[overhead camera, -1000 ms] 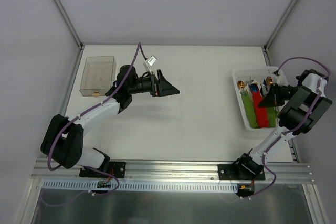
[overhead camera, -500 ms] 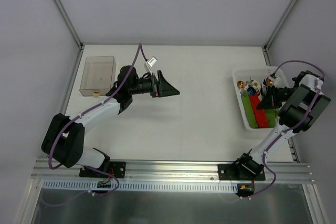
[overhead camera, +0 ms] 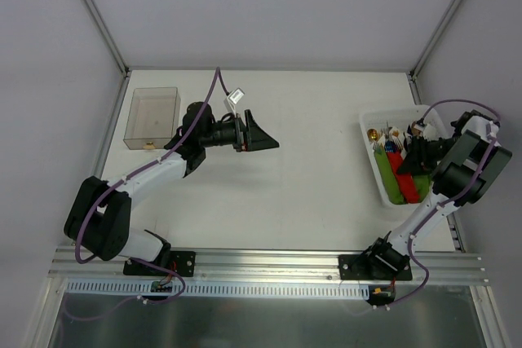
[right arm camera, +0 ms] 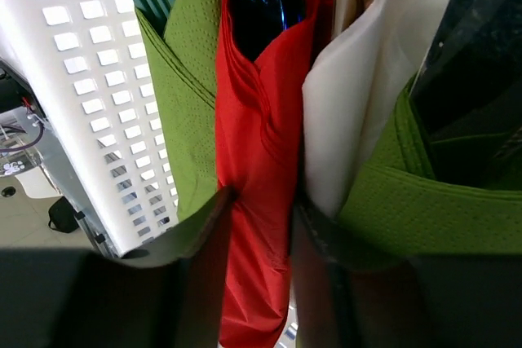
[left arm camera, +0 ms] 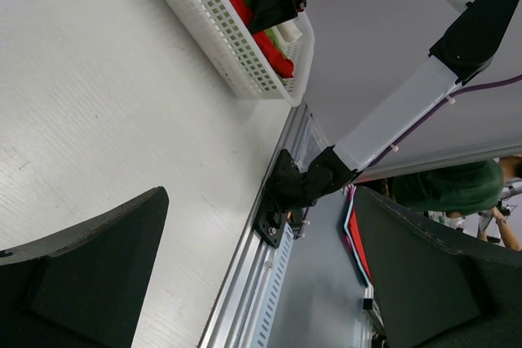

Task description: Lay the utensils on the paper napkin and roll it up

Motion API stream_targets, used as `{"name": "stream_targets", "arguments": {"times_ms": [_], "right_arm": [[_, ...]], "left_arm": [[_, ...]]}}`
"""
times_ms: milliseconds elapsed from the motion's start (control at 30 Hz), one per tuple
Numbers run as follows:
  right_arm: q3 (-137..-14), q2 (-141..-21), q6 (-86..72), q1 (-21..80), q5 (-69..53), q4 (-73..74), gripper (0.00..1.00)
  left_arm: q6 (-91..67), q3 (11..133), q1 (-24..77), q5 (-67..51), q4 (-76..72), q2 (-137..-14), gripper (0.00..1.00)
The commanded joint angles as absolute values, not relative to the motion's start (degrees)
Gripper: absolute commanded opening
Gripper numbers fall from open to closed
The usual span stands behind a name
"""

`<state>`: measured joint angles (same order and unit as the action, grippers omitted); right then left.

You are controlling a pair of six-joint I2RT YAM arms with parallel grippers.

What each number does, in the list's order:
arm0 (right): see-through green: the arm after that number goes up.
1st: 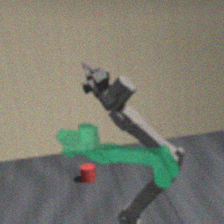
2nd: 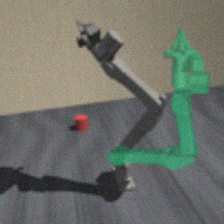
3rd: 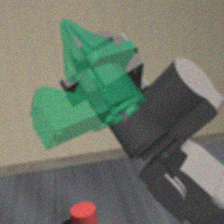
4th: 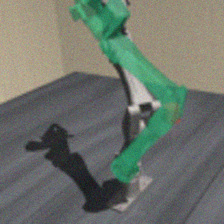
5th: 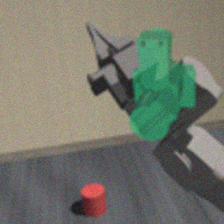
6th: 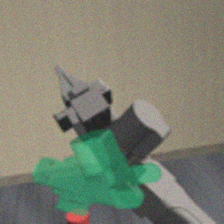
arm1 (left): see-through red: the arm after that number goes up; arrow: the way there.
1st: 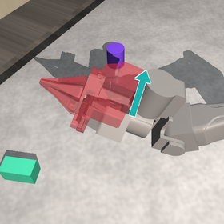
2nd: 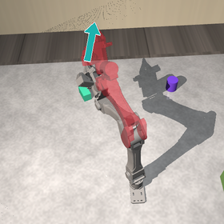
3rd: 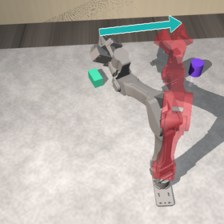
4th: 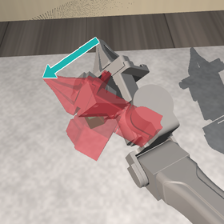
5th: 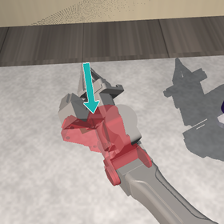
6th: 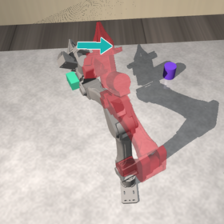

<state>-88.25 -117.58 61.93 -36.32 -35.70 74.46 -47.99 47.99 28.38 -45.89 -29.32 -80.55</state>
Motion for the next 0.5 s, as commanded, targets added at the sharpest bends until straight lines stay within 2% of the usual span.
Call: {"name": "stream_targets", "arguments": {"times_ms": [0, 67, 333, 467], "right_arm": [[-87.7, -113.6, 61.8, -35.6, -29.4, 78.4, 0.39], [-88.8, -112.8, 61.5, -35.2, -29.6, 78.5, 0.43], [-92.7, -107.5, 59.9, -31.3, -27.8, 78.0, 0.45], [-94.9, -105.1, 57.7, -30.0, -23.2, 76.3, 0.5]], "left_arm": [[-46.2, 48.0, 27.9, -45.5, -30.1, -77.8, 0.99], [-46.1, 47.7, 27.9, -45.4, -30.0, -77.3, 0.99], [-42.8, 48.6, 27.8, -43.0, -25.6, -75.2, 0.99], [-38.7, 50.2, 27.7, -39.2, -17.3, -73.7, 0.99]]}}
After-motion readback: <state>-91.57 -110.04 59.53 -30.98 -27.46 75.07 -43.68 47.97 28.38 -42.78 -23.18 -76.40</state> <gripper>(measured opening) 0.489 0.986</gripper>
